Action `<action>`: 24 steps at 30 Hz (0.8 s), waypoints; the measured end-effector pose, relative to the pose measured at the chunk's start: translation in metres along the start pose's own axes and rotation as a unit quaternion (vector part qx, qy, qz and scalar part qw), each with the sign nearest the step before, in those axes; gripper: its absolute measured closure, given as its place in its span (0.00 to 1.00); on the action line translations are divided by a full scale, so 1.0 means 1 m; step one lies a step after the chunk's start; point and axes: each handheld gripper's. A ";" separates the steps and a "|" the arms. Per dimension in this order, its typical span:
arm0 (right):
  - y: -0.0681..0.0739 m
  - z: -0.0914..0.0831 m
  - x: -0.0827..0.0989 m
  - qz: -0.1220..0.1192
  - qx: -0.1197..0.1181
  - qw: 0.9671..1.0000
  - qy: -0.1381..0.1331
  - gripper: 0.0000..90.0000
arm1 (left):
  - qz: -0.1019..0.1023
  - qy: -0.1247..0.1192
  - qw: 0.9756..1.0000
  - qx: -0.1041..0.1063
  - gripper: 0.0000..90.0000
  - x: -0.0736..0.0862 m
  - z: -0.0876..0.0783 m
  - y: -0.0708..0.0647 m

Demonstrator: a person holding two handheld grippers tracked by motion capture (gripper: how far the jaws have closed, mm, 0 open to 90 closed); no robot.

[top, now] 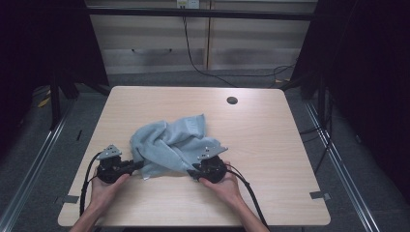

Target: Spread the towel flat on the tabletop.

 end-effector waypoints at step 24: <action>-0.012 -0.148 -0.108 0.000 -0.020 0.975 -0.223 0.87 | 0.075 -0.171 0.978 0.091 0.91 -0.138 -0.082 -0.048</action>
Point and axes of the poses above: each handheld gripper's, and its own axes: z roughly forward along the jaws, x roughly out of its underside, y roughly to its left, and after that the axes turned 6 degrees about x, right-handed
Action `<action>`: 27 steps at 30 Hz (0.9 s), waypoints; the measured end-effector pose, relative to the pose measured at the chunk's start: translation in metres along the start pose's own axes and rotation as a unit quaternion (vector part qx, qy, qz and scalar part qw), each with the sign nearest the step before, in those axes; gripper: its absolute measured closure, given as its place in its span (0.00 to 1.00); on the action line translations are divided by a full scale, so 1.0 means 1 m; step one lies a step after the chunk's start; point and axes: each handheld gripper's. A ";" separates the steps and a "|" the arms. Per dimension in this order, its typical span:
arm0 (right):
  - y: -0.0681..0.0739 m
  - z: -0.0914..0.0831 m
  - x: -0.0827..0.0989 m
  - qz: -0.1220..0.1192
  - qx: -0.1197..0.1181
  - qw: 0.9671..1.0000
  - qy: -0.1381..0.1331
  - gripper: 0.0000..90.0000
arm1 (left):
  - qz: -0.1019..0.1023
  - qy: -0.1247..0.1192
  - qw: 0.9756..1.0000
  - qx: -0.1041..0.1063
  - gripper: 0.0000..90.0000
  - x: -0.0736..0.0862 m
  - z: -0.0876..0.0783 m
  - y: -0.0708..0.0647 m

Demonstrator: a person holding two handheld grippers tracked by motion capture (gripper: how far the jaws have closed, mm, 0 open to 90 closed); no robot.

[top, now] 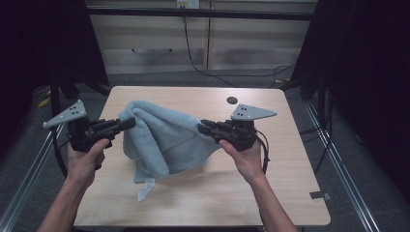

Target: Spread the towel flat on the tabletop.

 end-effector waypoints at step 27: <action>-0.085 0.037 0.115 0.085 0.131 0.978 0.142 0.64 | -0.050 0.158 0.986 -0.034 0.62 0.127 0.017 0.026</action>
Point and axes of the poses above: each handheld gripper's, and its own axes: z roughly forward along the jaws, x roughly out of its underside, y roughly to its left, and after that the axes turned 6 degrees about x, right-handed
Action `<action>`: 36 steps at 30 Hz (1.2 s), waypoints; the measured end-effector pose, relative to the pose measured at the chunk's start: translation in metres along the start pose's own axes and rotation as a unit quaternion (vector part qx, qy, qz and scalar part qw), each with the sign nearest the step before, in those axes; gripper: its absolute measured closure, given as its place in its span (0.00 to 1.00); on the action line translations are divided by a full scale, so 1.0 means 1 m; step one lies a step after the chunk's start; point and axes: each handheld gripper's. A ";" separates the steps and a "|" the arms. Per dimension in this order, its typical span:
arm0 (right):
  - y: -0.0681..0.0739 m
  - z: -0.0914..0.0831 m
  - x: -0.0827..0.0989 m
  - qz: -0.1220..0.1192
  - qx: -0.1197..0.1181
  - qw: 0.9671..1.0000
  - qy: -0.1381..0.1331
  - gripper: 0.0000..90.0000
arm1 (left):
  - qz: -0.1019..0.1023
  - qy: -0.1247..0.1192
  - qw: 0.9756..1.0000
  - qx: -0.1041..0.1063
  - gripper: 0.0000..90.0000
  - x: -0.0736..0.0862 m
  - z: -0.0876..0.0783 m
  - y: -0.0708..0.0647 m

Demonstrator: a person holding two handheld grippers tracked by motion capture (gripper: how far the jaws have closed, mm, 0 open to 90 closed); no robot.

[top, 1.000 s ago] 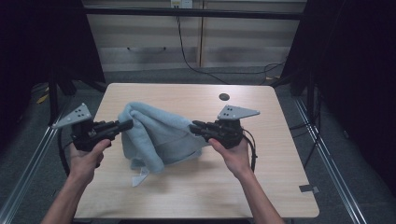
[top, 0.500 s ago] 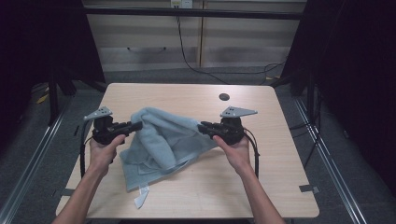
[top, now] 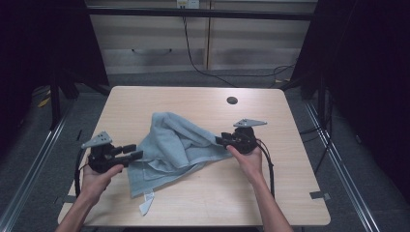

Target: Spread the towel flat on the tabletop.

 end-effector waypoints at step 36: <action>-0.019 0.007 0.052 -0.039 0.036 0.995 0.078 0.47 | 0.113 0.126 0.985 -0.019 0.59 0.045 0.045 -0.017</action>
Point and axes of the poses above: each handheld gripper's, and its own axes: z roughly forward along the jaws, x roughly out of its underside, y roughly to its left, and after that the axes turned 6 degrees about x, right-handed
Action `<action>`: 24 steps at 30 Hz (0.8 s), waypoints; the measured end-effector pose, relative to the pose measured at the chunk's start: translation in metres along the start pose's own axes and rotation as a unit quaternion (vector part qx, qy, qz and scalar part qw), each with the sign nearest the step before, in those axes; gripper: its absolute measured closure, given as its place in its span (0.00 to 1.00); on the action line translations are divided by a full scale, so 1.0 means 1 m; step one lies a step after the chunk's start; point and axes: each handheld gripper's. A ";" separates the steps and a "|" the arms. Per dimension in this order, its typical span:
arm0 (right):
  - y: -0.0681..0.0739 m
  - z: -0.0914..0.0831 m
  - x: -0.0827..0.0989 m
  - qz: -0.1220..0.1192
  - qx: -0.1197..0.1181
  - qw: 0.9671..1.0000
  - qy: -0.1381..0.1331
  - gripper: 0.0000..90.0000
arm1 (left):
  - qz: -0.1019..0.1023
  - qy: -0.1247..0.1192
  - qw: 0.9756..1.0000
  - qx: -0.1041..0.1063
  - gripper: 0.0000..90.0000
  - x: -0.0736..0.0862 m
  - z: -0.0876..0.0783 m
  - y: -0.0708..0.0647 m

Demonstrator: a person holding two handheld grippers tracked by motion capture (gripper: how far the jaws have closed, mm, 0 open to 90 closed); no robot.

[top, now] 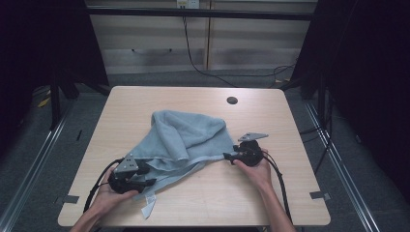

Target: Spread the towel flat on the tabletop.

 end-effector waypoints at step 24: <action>0.037 -0.068 0.056 -0.052 -0.073 0.996 0.024 0.96 | -0.040 -0.032 0.994 0.102 0.91 0.013 -0.031 -0.015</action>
Point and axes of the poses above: each handheld gripper's, and its own axes: z roughly forward along the jaws, x roughly out of its underside, y roughly to its left, and after that the axes turned 6 degrees about x, right-handed
